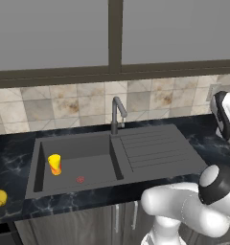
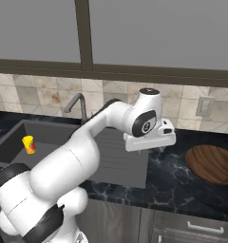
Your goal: Remove the lemon and bell pepper from the sink. Then move the bowl and cup from the counter to the sink for washing.
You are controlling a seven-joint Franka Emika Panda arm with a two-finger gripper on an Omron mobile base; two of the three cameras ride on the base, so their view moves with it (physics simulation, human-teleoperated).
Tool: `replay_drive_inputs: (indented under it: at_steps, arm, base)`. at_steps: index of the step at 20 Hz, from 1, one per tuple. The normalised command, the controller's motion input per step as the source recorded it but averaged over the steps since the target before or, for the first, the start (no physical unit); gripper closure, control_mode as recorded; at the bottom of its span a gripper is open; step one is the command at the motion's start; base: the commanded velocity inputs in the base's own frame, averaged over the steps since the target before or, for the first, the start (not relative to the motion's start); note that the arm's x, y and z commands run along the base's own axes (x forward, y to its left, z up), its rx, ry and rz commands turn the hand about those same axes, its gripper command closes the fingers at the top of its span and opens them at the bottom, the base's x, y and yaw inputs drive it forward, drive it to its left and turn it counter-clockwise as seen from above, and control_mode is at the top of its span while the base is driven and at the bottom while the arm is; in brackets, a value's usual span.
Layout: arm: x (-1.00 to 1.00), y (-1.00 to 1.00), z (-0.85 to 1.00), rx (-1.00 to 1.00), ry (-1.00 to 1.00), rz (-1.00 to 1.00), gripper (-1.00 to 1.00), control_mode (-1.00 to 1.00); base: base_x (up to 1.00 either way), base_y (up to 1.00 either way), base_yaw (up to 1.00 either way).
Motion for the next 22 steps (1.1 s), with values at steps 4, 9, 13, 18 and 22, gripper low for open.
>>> replay_drive_inputs:
  at_steps: [4, 9, 13, 18, 22]
  arm:
    - [0.22, -0.35, -0.18, -0.01, 0.0, 0.0, -1.0, -1.0]
    - [0.2, -0.31, -0.21, -0.04, 0.0, 0.0, -1.0, -1.0]
    - [0.19, -0.3, -0.2, -0.04, 0.0, 0.0, -1.0, -1.0]
    - [0.15, -0.3, -0.21, -0.01, 0.0, -0.01, -1.0, -1.0]
    - [0.16, -0.26, -0.2, 0.0, 0.0, 0.0, -1.0, -1.0]
  base:
    - [0.0, 0.0, 0.0]
    - [0.0, 0.0, 0.0]
    - [0.0, 0.0, 0.0]
    - [0.0, 0.0, 0.0]
    - [0.0, 0.0, 0.0]
